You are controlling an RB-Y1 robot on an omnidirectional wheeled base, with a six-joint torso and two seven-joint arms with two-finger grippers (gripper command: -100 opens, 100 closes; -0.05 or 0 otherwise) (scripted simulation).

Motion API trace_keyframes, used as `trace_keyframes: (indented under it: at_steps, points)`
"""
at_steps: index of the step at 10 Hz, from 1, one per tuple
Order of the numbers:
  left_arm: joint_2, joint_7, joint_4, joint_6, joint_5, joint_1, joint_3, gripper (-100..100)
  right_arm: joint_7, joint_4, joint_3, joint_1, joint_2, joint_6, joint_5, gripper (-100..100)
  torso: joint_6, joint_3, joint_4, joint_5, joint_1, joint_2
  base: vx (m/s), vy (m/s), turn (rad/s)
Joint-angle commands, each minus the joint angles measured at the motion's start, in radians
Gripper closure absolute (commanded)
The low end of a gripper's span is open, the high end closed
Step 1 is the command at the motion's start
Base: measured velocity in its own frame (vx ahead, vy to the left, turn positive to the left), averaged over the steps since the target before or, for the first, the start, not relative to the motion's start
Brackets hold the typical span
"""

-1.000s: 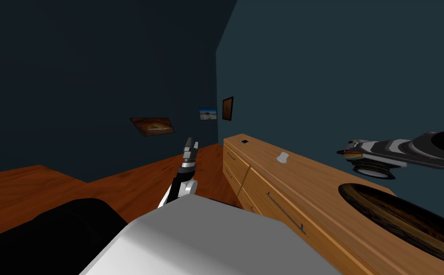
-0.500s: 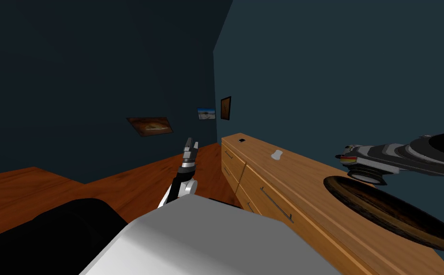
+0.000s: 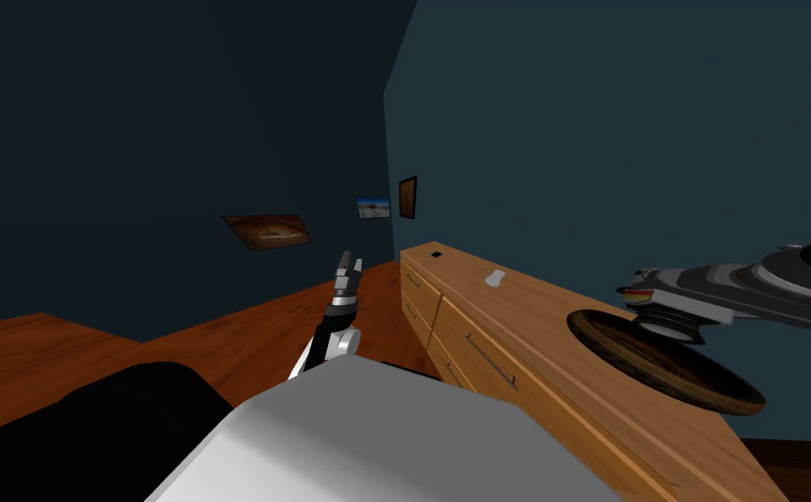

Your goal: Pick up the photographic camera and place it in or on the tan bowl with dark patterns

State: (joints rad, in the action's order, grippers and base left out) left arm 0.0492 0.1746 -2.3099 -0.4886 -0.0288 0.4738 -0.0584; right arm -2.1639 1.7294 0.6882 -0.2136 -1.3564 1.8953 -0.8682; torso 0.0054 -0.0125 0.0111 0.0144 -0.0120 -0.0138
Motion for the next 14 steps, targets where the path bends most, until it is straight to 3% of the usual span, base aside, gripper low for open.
trace_keyframes:
  at_steps: [1,4,5,6,10,11,12,13,14]
  points:
    - [0.0,0.0,0.0,0.0,0.0,0.0,0.0,0,-0.006,0.002,0.006,-0.011,0.0,0.049,-0.008,100,0.0,0.0,0.0,0.0,0.0,0.0,-0.013,-0.045,-0.037]
    - [0.0,0.0,0.0,0.0,0.0,0.0,0.0,0,-0.014,0.002,0.007,-0.026,-0.002,0.107,-0.017,100,-0.001,0.001,0.0,0.002,-0.004,0.001,-0.007,-0.025,-0.022]
    - [0.0,0.0,0.0,0.0,0.0,0.0,0.0,0,-0.012,-0.001,0.006,-0.023,-0.002,0.095,-0.014,100,-0.001,0.001,0.0,0.003,-0.005,0.001,-0.003,-0.006,-0.009]
    - [0.0,0.0,0.0,0.0,0.0,0.0,0.0,0,-0.013,-0.001,0.006,-0.022,-0.001,0.1,-0.014,-100,-0.002,0.001,0.0,0.003,-0.006,0.002,0.0,0.0,0.0]
    - [0.0,0.0,0.0,0.0,0.0,0.0,0.0,0,-0.013,-0.001,0.006,-0.022,-0.001,0.1,-0.014,-100,-0.002,0.001,0.0,0.004,-0.007,0.002,0.0,0.0,0.0]
    - [0.0,0.0,0.0,0.0,0.0,0.0,0.0,0,-0.013,-0.001,0.006,-0.022,-0.001,0.1,-0.014,0,-0.002,0.001,0.0,0.004,-0.007,0.002,0.0,0.0,0.0]
    - [0.0,0.0,0.0,0.0,0.0,0.0,0.0,0,0.037,-0.051,-0.044,0.028,0.049,0.05,0.036,-100,-0.002,0.001,0.0,0.004,-0.007,0.002,-0.069,-0.176,0.347]
    - [0.0,0.0,0.0,0.0,0.0,0.0,0.0,0,0.081,-0.098,-0.053,0.069,0.06,0.017,0.07,-100,-0.004,0.0,0.0,0.001,0.003,0.0,-0.151,-0.267,0.428]
    - [0.0,0.0,0.0,0.0,0.0,0.0,0.0,0,0.117,-0.1,-0.054,0.095,0.06,-0.016,0.099,-100,-0.003,-0.002,0.001,-0.001,0.009,-0.004,-0.118,-0.149,0.447]
